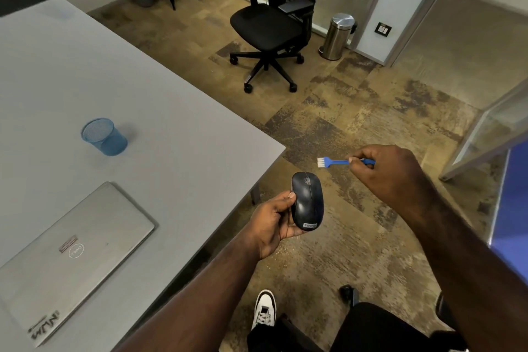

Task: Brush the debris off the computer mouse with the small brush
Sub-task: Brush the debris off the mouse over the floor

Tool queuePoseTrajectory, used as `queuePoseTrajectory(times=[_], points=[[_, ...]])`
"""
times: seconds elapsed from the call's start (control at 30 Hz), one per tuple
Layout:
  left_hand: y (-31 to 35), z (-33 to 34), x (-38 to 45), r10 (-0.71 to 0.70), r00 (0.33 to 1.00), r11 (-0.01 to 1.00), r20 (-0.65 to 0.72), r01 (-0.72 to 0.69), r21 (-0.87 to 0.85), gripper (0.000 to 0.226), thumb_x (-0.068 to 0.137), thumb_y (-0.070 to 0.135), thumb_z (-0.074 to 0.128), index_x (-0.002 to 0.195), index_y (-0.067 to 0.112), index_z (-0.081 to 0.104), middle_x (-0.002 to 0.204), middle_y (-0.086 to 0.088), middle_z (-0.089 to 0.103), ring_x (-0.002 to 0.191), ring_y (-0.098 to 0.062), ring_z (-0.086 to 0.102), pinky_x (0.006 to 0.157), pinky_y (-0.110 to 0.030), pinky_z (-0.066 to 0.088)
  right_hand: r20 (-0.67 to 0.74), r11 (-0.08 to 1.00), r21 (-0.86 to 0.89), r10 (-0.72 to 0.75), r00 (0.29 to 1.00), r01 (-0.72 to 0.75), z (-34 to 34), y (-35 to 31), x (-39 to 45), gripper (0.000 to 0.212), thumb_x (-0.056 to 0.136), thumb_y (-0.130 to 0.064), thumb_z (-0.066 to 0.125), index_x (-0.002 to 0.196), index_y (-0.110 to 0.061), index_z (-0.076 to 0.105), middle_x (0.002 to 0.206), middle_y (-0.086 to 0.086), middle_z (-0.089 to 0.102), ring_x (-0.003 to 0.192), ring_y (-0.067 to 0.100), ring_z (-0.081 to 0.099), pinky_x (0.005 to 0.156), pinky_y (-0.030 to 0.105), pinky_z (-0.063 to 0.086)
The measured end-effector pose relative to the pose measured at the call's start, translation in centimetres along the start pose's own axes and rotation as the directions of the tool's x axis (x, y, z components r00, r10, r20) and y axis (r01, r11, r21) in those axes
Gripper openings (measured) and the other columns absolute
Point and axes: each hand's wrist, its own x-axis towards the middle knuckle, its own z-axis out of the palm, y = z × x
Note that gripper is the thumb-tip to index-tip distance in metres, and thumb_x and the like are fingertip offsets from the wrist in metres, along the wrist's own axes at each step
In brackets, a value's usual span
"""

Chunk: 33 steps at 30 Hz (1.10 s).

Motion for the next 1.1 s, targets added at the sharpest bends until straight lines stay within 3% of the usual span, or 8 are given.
queuePoseTrajectory(times=[0.1,0.2,0.4,0.5,0.7,0.83,0.93,1.1], points=[[0.1,-0.1,0.0,0.010,1.000,1.000,-0.005,-0.010,-0.018,0.029,0.100,0.018,0.038,0.114,0.014,0.063,0.099,-0.007,0.072,0.083,-0.019,0.071,0.067,-0.035,0.060,0.068,0.989,0.090,-0.125,0.990,0.119,-0.1,-0.2,-0.7,0.021,0.090,-0.030,0.060,0.105,-0.025,0.073,0.066,-0.017,0.066,0.055,-0.001,0.061,0.051,0.020,0.048],[0.2,-0.1,0.1,0.014,1.000,1.000,-0.009,-0.014,-0.017,0.029,0.100,0.018,0.037,0.111,0.014,0.064,0.096,-0.006,0.072,0.081,-0.018,0.071,0.070,-0.036,0.061,0.195,0.976,0.013,-0.216,0.957,0.218,-0.1,0.2,-1.1,0.018,0.090,-0.030,0.060,0.102,-0.032,0.073,0.069,-0.020,0.066,0.061,-0.004,0.060,0.049,0.018,0.042],[0.2,-0.3,0.1,0.023,0.999,0.999,-0.031,-0.024,-0.034,0.029,0.101,0.018,0.038,0.109,0.014,0.065,0.099,-0.008,0.072,0.083,-0.020,0.072,0.069,-0.036,0.061,0.309,0.954,0.073,-0.298,0.903,0.290,-1.5,0.7,-1.1,0.019,0.087,-0.021,0.068,0.104,-0.026,0.074,0.075,-0.018,0.070,0.068,-0.006,0.066,0.057,0.007,0.048],[0.1,-0.1,0.2,0.019,0.999,1.000,-0.029,-0.019,-0.019,0.028,0.100,0.018,0.038,0.109,0.014,0.064,0.098,-0.008,0.071,0.081,-0.019,0.071,0.067,-0.035,0.061,0.280,0.958,0.114,-0.285,0.917,0.264,-1.4,0.5,-1.0,0.017,0.088,-0.021,0.066,0.103,-0.028,0.074,0.076,-0.014,0.073,0.063,-0.003,0.067,0.057,0.010,0.052],[0.0,0.3,0.2,-0.006,1.000,1.000,-0.014,0.006,0.023,0.030,0.099,0.019,0.040,0.120,0.013,0.061,0.109,-0.009,0.067,0.091,-0.022,0.067,0.077,-0.039,0.059,0.053,0.991,0.014,-0.133,0.990,0.132,0.4,0.5,-0.4,0.018,0.092,-0.028,0.059,0.100,-0.023,0.074,0.073,-0.008,0.071,0.061,0.008,0.065,0.060,0.037,0.059],[0.0,0.1,0.2,-0.006,1.000,1.000,-0.015,0.007,0.018,0.033,0.099,0.019,0.040,0.125,0.011,0.058,0.107,-0.009,0.066,0.087,-0.020,0.068,0.070,-0.035,0.060,0.045,0.976,0.149,-0.167,0.985,0.159,0.1,0.0,-0.9,0.017,0.089,-0.026,0.062,0.101,-0.023,0.074,0.072,-0.013,0.071,0.061,0.001,0.066,0.059,0.031,0.060],[0.1,0.0,0.1,-0.001,1.000,1.000,-0.004,0.002,0.028,0.031,0.099,0.020,0.040,0.122,0.012,0.059,0.102,-0.007,0.068,0.084,-0.018,0.069,0.068,-0.034,0.059,0.117,0.984,0.091,-0.166,0.979,0.156,0.2,-0.3,-1.4,0.017,0.088,-0.027,0.063,0.100,-0.026,0.075,0.071,-0.010,0.071,0.057,0.006,0.064,0.052,0.031,0.057],[-0.1,0.3,0.1,-0.005,1.000,1.000,0.001,0.004,0.030,0.030,0.099,0.019,0.041,0.120,0.013,0.061,0.106,-0.007,0.068,0.092,-0.021,0.068,0.077,-0.039,0.059,-0.029,0.995,0.050,-0.086,0.996,0.087,0.3,0.1,-1.2,0.020,0.090,-0.028,0.061,0.103,-0.021,0.074,0.073,-0.006,0.069,0.057,0.004,0.061,0.050,0.023,0.050]])
